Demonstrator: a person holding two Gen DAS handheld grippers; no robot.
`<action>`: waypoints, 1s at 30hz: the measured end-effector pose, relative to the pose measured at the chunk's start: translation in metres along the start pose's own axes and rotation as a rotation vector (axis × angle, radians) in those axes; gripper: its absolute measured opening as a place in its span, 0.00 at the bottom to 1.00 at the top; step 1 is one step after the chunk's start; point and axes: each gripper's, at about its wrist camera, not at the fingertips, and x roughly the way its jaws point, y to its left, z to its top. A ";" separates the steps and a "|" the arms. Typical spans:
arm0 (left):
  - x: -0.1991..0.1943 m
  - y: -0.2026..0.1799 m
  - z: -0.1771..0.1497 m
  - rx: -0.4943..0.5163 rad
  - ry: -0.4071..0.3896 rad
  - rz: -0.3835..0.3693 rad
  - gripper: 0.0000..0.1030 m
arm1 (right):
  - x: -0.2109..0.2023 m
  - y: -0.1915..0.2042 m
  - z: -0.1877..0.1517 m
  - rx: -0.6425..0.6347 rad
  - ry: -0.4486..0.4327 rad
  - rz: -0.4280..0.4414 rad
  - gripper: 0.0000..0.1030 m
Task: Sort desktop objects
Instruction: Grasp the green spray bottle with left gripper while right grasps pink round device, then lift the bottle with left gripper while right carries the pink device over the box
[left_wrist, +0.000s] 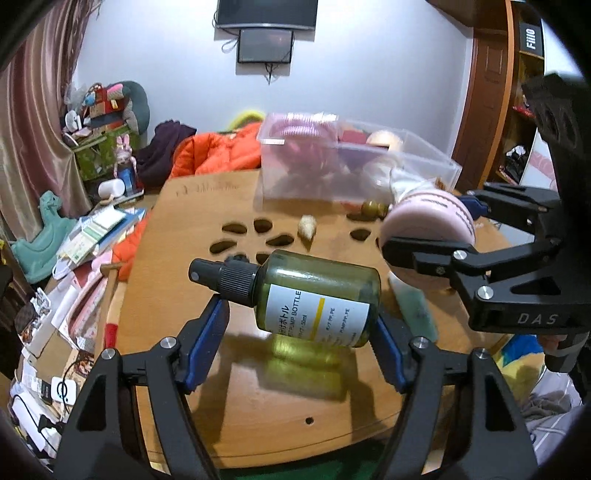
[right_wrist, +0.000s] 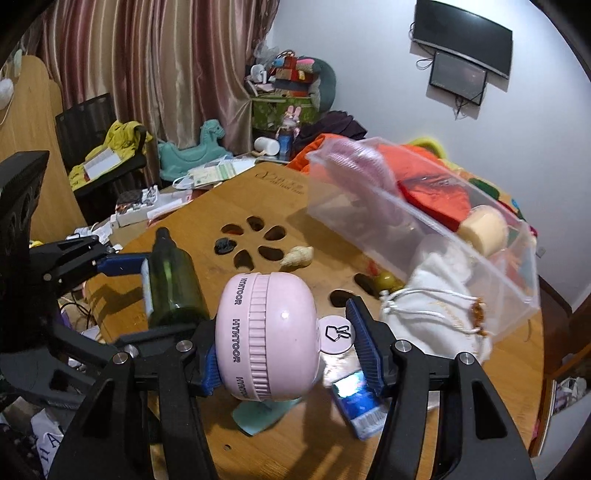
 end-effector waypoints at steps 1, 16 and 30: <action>-0.002 -0.001 0.002 0.002 -0.007 -0.002 0.70 | -0.004 -0.003 0.000 0.004 -0.004 -0.006 0.54; -0.008 -0.024 0.039 0.040 -0.051 -0.038 0.70 | -0.044 -0.043 -0.015 0.059 -0.023 -0.090 0.54; -0.004 -0.020 0.093 0.005 -0.066 -0.101 0.70 | -0.068 -0.093 -0.011 0.131 -0.039 -0.163 0.54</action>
